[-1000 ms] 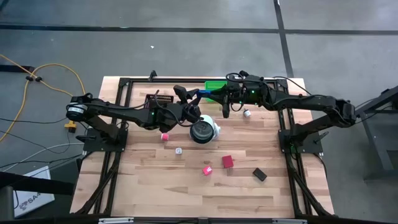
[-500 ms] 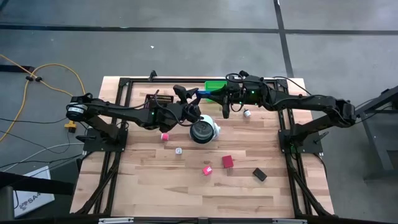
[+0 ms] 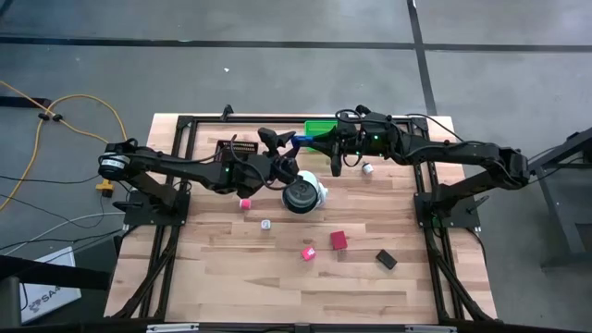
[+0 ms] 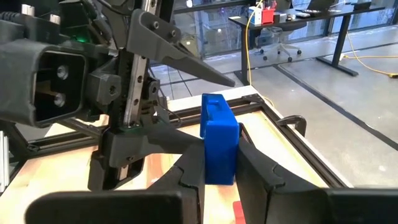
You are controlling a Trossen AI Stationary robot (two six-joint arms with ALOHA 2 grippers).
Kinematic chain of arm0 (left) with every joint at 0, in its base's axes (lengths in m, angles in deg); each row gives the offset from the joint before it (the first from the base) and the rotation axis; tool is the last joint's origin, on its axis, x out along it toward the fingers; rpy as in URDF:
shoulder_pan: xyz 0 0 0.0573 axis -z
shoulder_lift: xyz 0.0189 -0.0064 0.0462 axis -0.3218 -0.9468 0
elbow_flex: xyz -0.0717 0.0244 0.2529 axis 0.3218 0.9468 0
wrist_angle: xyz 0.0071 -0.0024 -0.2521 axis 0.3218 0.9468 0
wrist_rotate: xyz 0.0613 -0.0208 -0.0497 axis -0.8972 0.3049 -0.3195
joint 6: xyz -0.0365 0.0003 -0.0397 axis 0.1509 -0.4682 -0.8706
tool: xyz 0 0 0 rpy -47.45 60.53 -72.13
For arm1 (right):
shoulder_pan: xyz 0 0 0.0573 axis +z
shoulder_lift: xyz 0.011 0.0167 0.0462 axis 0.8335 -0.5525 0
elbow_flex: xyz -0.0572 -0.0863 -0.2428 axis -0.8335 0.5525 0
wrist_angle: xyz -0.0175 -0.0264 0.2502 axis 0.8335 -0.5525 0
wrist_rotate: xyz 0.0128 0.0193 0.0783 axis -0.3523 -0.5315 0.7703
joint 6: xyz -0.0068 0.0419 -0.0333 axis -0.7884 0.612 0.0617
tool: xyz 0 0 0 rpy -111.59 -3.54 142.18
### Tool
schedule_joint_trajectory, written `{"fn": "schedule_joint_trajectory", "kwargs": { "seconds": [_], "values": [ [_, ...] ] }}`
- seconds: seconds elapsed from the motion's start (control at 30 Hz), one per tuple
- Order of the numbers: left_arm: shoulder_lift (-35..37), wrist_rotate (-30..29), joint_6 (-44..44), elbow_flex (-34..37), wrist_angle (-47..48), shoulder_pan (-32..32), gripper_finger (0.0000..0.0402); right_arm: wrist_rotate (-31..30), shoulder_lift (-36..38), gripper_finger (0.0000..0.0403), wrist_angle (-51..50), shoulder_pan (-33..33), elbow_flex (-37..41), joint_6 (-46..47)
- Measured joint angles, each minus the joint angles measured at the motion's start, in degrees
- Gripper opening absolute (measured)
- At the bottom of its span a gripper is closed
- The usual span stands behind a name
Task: Pick & Place Office items
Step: Put the blue digital timer into the green bin
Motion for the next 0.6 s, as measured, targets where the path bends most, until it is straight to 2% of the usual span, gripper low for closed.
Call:
{"fn": "schedule_joint_trajectory", "kwargs": {
  "seconds": [0.6],
  "values": [
    [0.0,-3.2,1.5,0.0,-0.6,2.8,0.0233,-0.6,0.0,0.0052,-1.8,0.0,0.0,0.0]
  ]
}}
